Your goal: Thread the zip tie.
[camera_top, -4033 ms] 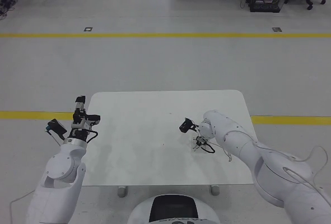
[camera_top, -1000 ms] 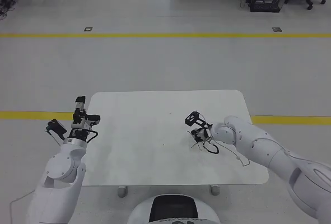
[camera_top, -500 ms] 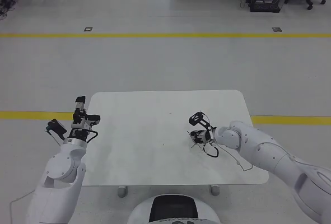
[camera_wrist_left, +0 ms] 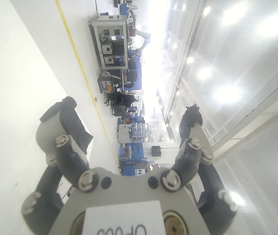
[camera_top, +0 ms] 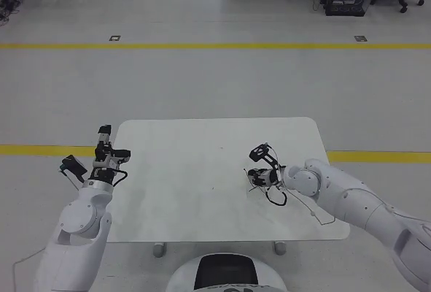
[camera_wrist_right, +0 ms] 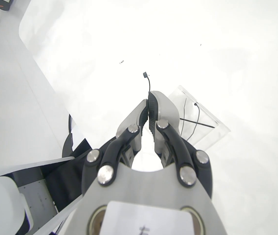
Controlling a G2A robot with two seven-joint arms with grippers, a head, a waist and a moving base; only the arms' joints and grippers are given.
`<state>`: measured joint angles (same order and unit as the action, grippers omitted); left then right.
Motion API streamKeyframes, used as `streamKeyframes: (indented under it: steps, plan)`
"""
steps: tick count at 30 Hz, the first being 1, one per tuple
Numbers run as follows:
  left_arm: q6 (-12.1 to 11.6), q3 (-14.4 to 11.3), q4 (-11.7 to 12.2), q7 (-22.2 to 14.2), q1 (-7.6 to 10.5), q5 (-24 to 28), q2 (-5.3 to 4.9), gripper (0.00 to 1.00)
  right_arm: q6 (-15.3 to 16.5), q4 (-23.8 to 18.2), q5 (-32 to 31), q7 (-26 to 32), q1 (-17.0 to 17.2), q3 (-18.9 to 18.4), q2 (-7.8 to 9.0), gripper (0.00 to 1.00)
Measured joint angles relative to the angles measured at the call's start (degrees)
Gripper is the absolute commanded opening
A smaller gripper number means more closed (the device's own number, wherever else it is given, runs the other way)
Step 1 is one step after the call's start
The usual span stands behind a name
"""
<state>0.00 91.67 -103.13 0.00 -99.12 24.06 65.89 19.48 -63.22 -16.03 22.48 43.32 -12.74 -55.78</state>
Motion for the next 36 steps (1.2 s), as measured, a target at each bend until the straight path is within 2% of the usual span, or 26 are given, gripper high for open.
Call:
streamKeyframes:
  steps: [6,10,13,27,30,33,36]
  plan:
    - [0.0,0.0,0.0,0.0,0.0,0.0,0.0,1.0,0.0,-5.4,-2.2,-4.5,0.8,0.3,4.09,0.0]
    - [0.0,0.0,0.0,0.0,0.0,0.0,0.0,1.0,0.0,-9.9,-2.5,-7.4,1.5,0.3,7.53,0.0]
    - [0.0,0.0,0.0,0.0,0.0,0.0,0.0,1.0,0.0,-12.5,-3.3,-7.2,1.5,0.8,9.39,0.0]
    - [0.0,0.0,0.0,0.0,0.0,0.0,0.0,1.0,0.0,-12.5,-3.2,-7.1,1.5,0.8,9.39,0.0]
    - [0.0,0.0,0.0,0.0,0.0,0.0,0.0,1.0,0.0,-12.4,-2.5,-8.5,2.5,0.2,9.41,0.0]
    - [0.0,0.0,0.0,0.0,0.0,0.0,0.0,1.0,0.0,-13.9,-0.9,-11.8,4.3,-1.3,10.07,0.0]
    - [0.0,0.0,0.0,0.0,0.0,0.0,0.0,1.0,0.0,-16.3,0.8,-14.5,6.0,-2.8,11.56,0.0]
